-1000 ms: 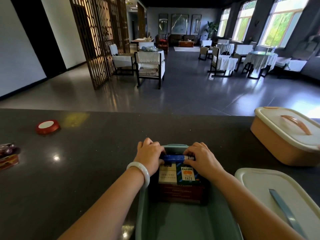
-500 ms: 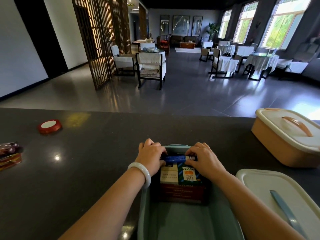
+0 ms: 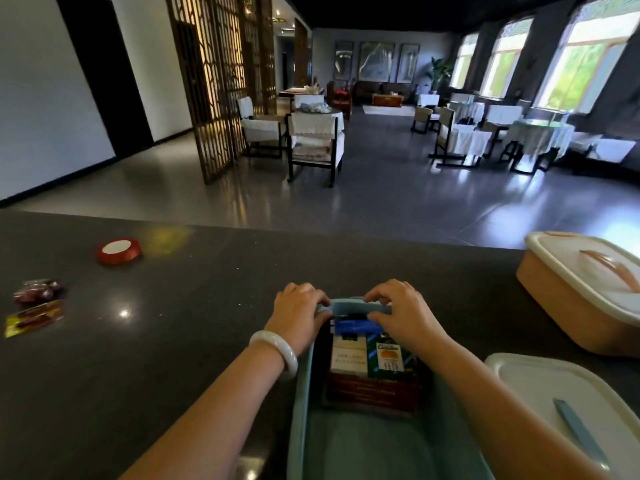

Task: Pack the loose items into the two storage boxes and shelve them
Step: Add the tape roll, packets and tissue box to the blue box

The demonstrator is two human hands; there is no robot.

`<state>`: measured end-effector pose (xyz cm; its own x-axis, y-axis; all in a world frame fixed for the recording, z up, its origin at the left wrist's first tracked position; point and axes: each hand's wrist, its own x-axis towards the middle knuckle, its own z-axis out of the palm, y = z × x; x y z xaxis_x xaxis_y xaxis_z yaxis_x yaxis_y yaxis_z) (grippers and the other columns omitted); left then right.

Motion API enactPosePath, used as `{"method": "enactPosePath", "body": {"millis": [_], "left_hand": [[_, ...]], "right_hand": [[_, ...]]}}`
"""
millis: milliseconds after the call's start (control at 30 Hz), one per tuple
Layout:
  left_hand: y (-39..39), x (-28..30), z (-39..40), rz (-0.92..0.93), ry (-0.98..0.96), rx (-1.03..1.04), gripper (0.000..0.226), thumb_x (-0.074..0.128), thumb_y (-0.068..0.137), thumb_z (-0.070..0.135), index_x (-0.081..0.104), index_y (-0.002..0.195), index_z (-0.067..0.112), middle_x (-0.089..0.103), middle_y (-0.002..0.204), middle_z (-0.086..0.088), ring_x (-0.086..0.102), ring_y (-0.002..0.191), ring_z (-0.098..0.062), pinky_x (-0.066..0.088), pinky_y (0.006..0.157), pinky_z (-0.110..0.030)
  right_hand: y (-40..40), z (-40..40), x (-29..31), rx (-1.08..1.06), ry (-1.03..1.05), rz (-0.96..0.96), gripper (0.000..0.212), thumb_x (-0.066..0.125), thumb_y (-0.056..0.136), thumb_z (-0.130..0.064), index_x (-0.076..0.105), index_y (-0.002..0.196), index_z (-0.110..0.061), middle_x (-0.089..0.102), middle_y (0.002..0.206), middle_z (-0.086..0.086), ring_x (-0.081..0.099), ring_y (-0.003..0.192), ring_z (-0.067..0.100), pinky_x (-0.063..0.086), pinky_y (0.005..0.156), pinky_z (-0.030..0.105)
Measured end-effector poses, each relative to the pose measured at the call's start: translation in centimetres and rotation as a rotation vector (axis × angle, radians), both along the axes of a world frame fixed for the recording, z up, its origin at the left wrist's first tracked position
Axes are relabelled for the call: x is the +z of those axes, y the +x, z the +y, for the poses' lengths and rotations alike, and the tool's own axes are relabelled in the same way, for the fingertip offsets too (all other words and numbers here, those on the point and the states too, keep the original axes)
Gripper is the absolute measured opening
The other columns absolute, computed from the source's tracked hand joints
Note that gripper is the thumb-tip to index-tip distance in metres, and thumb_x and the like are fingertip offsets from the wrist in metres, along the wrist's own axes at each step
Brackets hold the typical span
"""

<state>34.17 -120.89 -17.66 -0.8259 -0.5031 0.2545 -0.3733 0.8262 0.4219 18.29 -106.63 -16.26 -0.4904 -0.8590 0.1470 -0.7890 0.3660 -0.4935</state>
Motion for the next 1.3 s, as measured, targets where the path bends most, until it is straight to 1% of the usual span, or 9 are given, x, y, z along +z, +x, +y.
{"method": "enactPosePath", "body": {"millis": [133,233,333,433,633,733,900,1067,1300], "left_hand": [[2.7,0.1,-1.4,-0.075,0.028,0.109,0.026,0.056,0.094,0.034,0.059,0.118,0.026,0.053,0.121,0.006,0.044,0.117,-0.012,0.036,0.101,-0.032],[5.9,-0.2,-2.9,-0.121,0.053,0.214,0.028,0.057,0.094,0.034,0.058,0.12,0.026,0.052,0.124,0.004,0.045,0.119,-0.013,0.037,0.102,-0.033],[9.6,-0.4,-4.2,-0.149,0.101,0.345,0.028,0.058,0.093,0.035,0.058,0.12,0.026,0.051,0.124,0.004,0.046,0.118,-0.014,0.038,0.102,-0.032],[13.6,-0.5,-5.6,-0.194,0.126,0.463,0.03,0.055,0.095,0.037,0.057,0.122,0.025,0.05,0.127,0.002,0.045,0.121,-0.017,0.037,0.103,-0.034],[21.4,-0.5,-8.3,-0.241,0.157,0.659,0.035,0.053,0.096,0.038,0.054,0.127,0.023,0.047,0.132,-0.001,0.042,0.125,-0.02,0.036,0.106,-0.036],[25.0,-0.9,-10.4,-0.242,0.183,0.727,0.035,0.054,0.095,0.038,0.055,0.127,0.023,0.047,0.132,-0.001,0.042,0.125,-0.021,0.035,0.106,-0.037],[29.1,-1.3,-15.9,-0.273,0.241,0.78,0.037,0.055,0.094,0.04,0.054,0.128,0.024,0.047,0.132,-0.002,0.042,0.125,-0.021,0.036,0.106,-0.039],[32.9,-1.7,-22.1,-0.284,0.258,0.766,0.035,0.056,0.094,0.04,0.056,0.125,0.024,0.047,0.133,-0.002,0.042,0.126,-0.022,0.035,0.106,-0.04],[36.8,-3.8,-29.6,-0.272,0.288,0.738,0.036,0.057,0.093,0.04,0.054,0.126,0.026,0.047,0.128,0.001,0.045,0.122,-0.02,0.039,0.104,-0.04]], "right_hand": [[1.5,-3.5,0.1,0.037,0.012,-0.014,0.018,0.065,0.087,-0.028,0.054,0.093,-0.042,0.05,0.093,-0.021,0.048,0.092,0.0,0.037,0.071,0.016],[3.5,-6.7,-0.1,0.104,0.029,-0.025,0.016,0.065,0.088,-0.028,0.06,0.101,-0.036,0.05,0.095,-0.02,0.048,0.097,0.001,0.04,0.08,0.02],[6.2,-10.0,-0.2,0.208,0.018,-0.004,0.019,0.067,0.087,-0.026,0.062,0.105,-0.03,0.052,0.098,-0.016,0.05,0.099,0.005,0.042,0.085,0.022],[9.4,-13.6,-0.1,0.327,0.049,-0.013,0.023,0.066,0.088,-0.027,0.061,0.111,-0.029,0.051,0.102,-0.015,0.049,0.102,0.004,0.042,0.087,0.022],[16.6,-20.5,0.0,0.549,0.129,-0.039,0.036,0.066,0.088,-0.029,0.057,0.123,-0.025,0.054,0.123,-0.006,0.05,0.116,0.01,0.045,0.1,0.031],[20.0,-23.7,-0.3,0.599,0.15,-0.061,0.039,0.067,0.087,-0.03,0.057,0.124,-0.025,0.054,0.124,-0.005,0.053,0.114,0.011,0.045,0.098,0.03],[24.8,-28.8,-1.0,0.619,0.175,-0.096,0.041,0.068,0.087,-0.03,0.055,0.125,-0.028,0.053,0.124,-0.007,0.054,0.113,0.01,0.044,0.098,0.03],[28.3,-34.2,-1.3,0.59,0.201,-0.104,0.041,0.068,0.086,-0.031,0.054,0.125,-0.029,0.052,0.124,-0.007,0.052,0.109,0.007,0.043,0.094,0.027],[32.4,-41.2,-3.4,0.516,0.243,-0.146,0.04,0.068,0.086,-0.029,0.054,0.124,-0.03,0.052,0.126,-0.006,0.052,0.113,0.009,0.044,0.094,0.027]]}}
